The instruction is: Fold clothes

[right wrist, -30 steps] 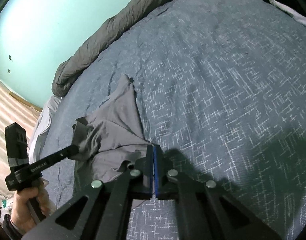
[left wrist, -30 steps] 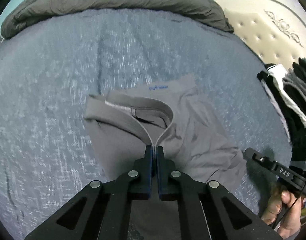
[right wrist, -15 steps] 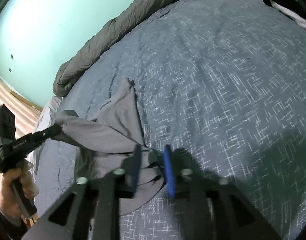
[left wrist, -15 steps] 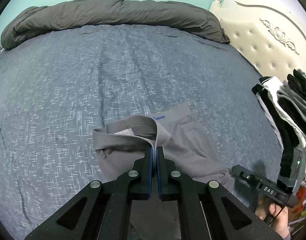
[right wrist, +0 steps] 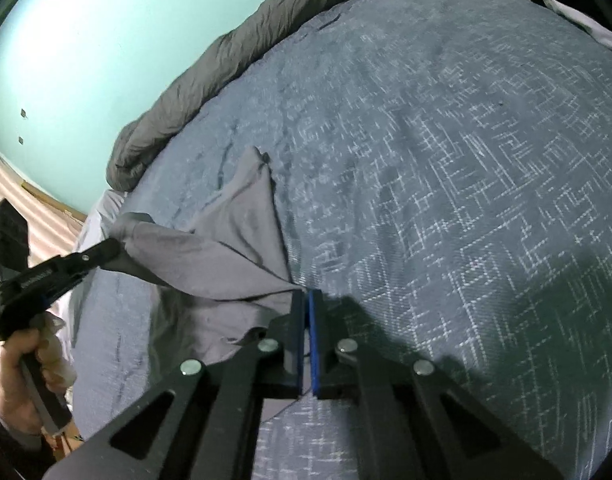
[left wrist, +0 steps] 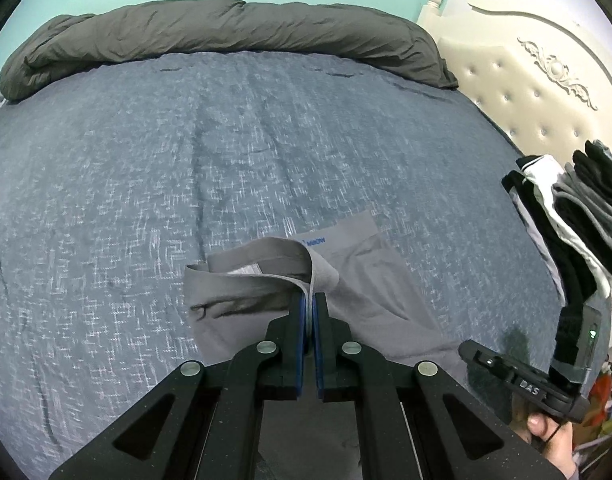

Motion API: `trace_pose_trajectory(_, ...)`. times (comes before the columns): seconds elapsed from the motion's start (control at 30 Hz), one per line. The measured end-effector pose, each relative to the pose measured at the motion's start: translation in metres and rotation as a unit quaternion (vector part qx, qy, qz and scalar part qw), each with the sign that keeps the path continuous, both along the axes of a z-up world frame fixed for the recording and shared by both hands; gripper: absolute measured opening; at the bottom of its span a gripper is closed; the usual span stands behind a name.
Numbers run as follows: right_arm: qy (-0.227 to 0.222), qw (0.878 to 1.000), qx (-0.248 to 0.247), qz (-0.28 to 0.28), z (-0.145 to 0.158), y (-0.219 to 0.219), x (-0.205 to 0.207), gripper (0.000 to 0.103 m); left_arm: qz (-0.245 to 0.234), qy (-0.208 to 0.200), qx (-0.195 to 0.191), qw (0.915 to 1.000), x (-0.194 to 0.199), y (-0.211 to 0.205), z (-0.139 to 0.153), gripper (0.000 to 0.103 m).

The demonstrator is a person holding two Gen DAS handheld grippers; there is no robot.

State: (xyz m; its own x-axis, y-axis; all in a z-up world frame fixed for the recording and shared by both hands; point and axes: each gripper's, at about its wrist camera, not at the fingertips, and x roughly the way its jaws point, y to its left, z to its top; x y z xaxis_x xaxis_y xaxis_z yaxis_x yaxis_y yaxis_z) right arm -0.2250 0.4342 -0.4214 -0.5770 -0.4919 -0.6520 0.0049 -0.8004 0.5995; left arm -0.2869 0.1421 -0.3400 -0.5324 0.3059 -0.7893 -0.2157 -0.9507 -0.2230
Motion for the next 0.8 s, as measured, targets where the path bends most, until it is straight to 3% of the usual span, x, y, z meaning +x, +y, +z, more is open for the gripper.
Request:
trace_pose_trajectory(0.33,0.027,0.999,-0.020,0.030,0.037,-0.005,0.039,0.001,-0.007,-0.037,0.021,0.9991,-0.068,0.025,0.021,0.003)
trace_pose_trajectory(0.6,0.008,0.998,-0.062,-0.001,0.022,0.024,0.039,0.001,-0.034,-0.095,-0.018,0.9947,-0.113,0.078,-0.023,0.003)
trace_pose_trajectory(0.8,-0.023,0.997,-0.068,-0.003,0.003,0.024,0.029,0.001,-0.048,-0.114,-0.029,0.9920,-0.123,0.096,-0.052,0.004)
